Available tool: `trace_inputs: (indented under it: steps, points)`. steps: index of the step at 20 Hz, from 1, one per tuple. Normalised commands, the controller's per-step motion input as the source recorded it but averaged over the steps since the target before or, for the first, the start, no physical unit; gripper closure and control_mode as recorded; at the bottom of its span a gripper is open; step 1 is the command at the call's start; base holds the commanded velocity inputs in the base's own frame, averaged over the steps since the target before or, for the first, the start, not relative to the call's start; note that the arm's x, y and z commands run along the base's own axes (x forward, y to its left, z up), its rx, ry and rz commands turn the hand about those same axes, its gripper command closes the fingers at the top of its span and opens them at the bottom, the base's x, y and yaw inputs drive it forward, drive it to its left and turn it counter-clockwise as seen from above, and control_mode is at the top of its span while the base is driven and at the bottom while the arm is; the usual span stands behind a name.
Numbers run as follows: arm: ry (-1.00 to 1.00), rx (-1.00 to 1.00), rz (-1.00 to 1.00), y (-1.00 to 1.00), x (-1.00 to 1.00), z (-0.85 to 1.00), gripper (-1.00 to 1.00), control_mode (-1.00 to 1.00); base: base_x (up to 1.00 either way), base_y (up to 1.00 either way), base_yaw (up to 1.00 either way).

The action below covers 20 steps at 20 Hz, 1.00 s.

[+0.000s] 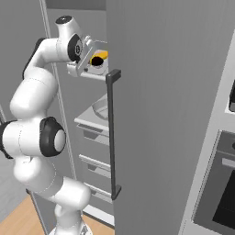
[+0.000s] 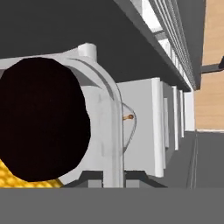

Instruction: Take the meat container that has the chicken drumstick and place it on the second highest rack of the freezer. Then take the vegetable container that has the avocado and corn and place it on the highest rack of the freezer.

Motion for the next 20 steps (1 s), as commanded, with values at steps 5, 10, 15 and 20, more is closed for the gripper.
trace_inputs:
  steps: [5, 10, 15, 20]
  points:
    - [0.11, 0.0, -0.02, -0.03, 1.0, -0.14, 1.0, -1.0, 0.0, 0.0, 0.0]
    - [0.0, 0.0, -0.02, 0.0, 0.96, -0.15, 1.0, -1.0, 0.0, 0.0, 0.0]
    - [0.0, 0.0, -0.03, 0.0, 0.82, -0.19, -1.0, -1.0, 0.0, 0.0, 0.0]
    - [-0.07, 0.0, -0.01, -0.03, 0.34, -0.04, -1.0, -1.0, 0.0, 0.0, 0.0]
